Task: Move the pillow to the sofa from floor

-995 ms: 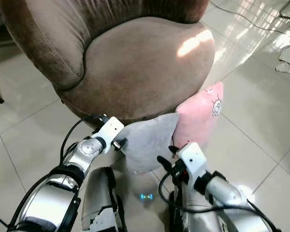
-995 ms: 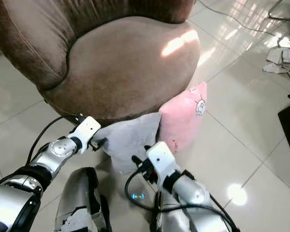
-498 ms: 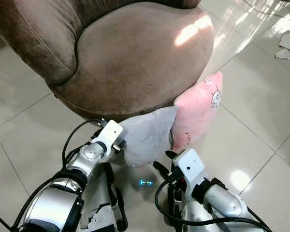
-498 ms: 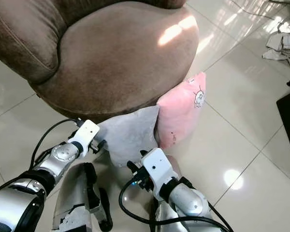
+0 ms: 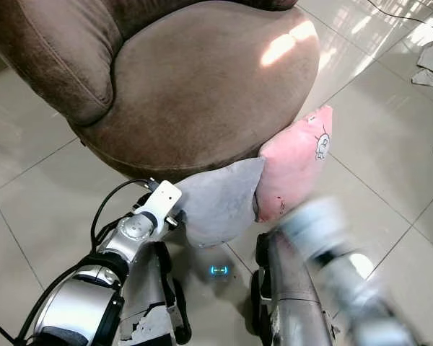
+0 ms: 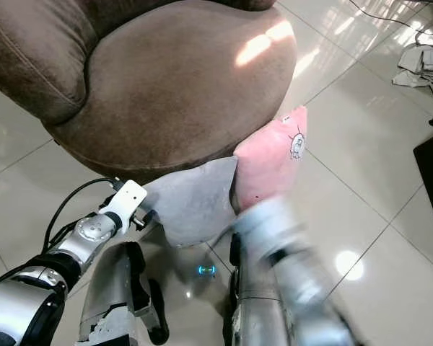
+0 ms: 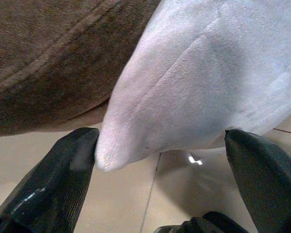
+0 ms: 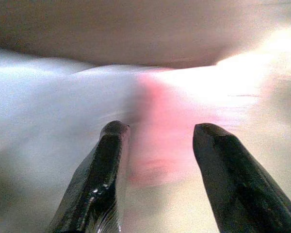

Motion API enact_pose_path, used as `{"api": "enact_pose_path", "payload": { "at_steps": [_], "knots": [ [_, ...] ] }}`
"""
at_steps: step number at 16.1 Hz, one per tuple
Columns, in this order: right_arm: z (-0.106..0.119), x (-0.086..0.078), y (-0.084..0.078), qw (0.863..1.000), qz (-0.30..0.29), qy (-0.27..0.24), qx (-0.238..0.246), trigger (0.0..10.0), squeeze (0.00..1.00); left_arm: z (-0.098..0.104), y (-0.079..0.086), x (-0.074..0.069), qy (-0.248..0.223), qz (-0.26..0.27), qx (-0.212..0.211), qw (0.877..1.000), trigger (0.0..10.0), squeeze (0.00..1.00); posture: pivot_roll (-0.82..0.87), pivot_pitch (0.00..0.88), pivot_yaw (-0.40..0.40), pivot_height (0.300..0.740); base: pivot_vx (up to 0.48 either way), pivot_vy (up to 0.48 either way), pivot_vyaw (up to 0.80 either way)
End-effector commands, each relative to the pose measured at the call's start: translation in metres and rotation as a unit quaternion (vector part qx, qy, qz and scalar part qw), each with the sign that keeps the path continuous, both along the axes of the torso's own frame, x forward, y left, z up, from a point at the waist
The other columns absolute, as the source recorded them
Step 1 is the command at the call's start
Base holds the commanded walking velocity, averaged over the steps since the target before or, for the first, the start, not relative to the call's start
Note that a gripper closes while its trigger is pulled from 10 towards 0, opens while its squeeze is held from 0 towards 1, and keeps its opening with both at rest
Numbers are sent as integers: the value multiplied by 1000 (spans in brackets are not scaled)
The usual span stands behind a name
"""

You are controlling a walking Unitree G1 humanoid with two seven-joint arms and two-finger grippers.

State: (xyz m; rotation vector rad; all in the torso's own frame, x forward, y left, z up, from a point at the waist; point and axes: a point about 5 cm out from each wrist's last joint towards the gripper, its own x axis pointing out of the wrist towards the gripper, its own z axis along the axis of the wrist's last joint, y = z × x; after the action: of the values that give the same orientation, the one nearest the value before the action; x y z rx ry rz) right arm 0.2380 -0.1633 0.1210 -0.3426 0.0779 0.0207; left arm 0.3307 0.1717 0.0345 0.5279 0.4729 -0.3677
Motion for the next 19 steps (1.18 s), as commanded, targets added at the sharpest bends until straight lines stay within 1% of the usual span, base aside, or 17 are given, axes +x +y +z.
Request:
{"api": "enact_pose_path", "payload": {
  "at_steps": [1, 2, 3, 4, 5, 6, 8, 9, 10, 11, 12, 15, 19],
  "knots": [
    [7, 0, -26, 996, -82, -32, 28, 10000, 0, -8, 4, -7, 15, 0, 12, 1000, 10000, 0, -234, 375, 9, 585, 0, 0, 0],
    [13, 3, -37, 992, -104, -51, 45, 10000, 0, -7, 5, -6, 14, 1, 14, 1000, 10000, 0, -234, 370, 10, 585, 0, 0, 0],
    [18, 7, -43, 993, -96, -63, 39, 10000, 0, -5, 5, -5, 9, 2, 14, 1000, 10000, 0, -231, 371, 10, 585, 0, 0, 0],
    [17, 10, -43, 994, -79, -62, 46, 10000, 0, -4, 4, -4, 8, 0, 13, 1000, 10000, 0, -230, 370, 10, 585, 0, 0, 0],
    [12, 9, -35, 996, -35, -42, 76, 10000, 0, -4, 2, -4, 11, -4, 8, 1000, 10000, 0, -229, 367, 11, 585, 0, 0, 0],
    [7, 5, -24, 996, 18, -19, 88, 10000, 0, -6, 0, -5, 18, -11, 1, 1000, 10000, 0, -231, 365, 10, 585, 0, 0, 0],
    [-2, -3, -11, 993, 78, 15, 86, 10000, 0, -9, -2, -7, 26, -23, 0, 999, 10000, 0, -233, 361, 10, 585, 0, 0, 0],
    [-7, -10, -4, 990, 108, 30, 80, 10000, 0, -10, -3, -9, 27, -28, 5, 999, 6039, 0, -234, 361, 10, 585, 0, 0, 0],
    [-11, -15, 1, 987, 138, 39, 72, 10000, 0, -11, -2, -9, 25, -29, 19, 999, 3725, 0, -235, 361, 10, 585, 0, 0, 0],
    [-13, -18, 4, 985, 153, 47, 70, 10000, 0, -10, 0, -9, 18, -27, 36, 999, 3020, 0, -237, 362, 9, 585, 0, 0, 0],
    [-17, -21, 6, 983, 169, 54, 57, 10000, 0, -9, 3, -7, 9, -21, 50, 998, 0, 0, -238, 363, 10, 585, 0, 0, 0],
    [-21, -24, 6, 981, 176, 65, 47, 10000, 0, -7, 6, -6, -4, -14, 63, 998, 0, 0, -237, 371, 8, 585, 0, 0, 0],
    [-23, -26, 9, 980, 183, 68, 46, 10000, 0, -8, 6, -7, 2, -8, 43, 999, 0, 0, -237, 377, 7, 585, 0, 0, 0]
  ]
}}
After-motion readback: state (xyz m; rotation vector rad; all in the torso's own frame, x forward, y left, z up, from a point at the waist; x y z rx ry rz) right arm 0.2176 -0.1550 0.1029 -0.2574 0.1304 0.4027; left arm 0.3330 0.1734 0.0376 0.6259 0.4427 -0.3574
